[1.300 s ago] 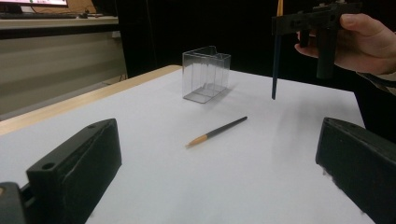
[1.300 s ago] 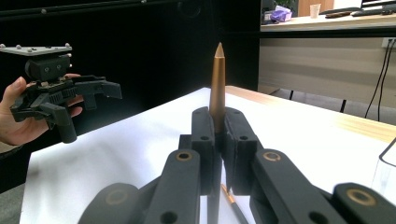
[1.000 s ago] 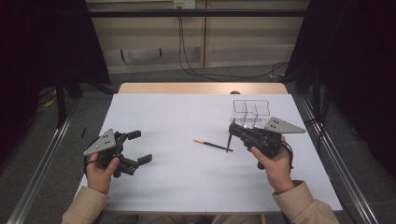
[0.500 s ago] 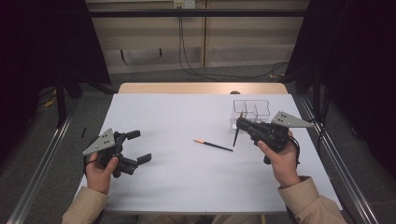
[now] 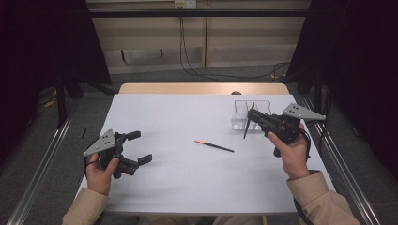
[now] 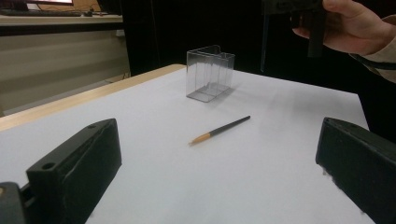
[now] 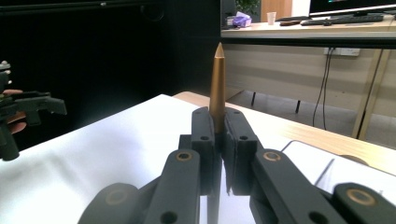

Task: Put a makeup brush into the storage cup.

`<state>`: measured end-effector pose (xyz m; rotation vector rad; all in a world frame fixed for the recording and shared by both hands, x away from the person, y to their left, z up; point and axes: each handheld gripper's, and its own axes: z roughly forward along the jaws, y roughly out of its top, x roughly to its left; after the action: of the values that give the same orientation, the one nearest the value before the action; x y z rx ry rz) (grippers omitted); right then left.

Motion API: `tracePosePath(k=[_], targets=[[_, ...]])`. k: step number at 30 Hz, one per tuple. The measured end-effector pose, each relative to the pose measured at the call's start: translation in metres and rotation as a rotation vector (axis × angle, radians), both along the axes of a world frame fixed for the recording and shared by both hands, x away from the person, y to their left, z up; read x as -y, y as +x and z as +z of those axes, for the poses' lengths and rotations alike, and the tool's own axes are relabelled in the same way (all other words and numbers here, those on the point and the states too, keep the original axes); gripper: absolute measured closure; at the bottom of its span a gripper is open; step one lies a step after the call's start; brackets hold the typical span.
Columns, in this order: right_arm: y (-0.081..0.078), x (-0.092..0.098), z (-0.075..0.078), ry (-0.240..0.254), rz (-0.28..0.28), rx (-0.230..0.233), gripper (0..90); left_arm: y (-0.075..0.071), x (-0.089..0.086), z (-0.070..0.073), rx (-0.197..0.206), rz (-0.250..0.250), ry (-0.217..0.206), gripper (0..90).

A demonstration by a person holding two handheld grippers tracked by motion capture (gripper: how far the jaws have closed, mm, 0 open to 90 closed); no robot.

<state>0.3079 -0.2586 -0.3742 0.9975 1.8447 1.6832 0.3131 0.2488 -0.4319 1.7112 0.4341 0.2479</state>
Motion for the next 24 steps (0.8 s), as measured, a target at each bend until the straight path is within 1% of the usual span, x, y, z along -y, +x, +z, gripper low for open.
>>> tracePosePath(k=[5, 14, 20, 24], targets=[[0.005, 0.008, 0.004, -0.019, -0.027, 0.004, 84.8, 0.0, 0.001, 0.0, 0.0, -0.002, 0.002, 0.0], [0.013, 0.02, 0.014, -0.029, -0.06, 0.012, 84.8, 0.001, 0.001, -0.001, 0.001, -0.007, 0.005, 0.0], [0.017, 0.026, 0.02, -0.015, -0.078, 0.019, 84.8, 0.0, 0.002, -0.001, -0.001, -0.011, 0.004, 0.0], [0.022, 0.03, 0.022, -0.032, -0.097, 0.02, 84.8, 0.001, 0.002, -0.001, 0.0, -0.01, 0.004, 0.0]])
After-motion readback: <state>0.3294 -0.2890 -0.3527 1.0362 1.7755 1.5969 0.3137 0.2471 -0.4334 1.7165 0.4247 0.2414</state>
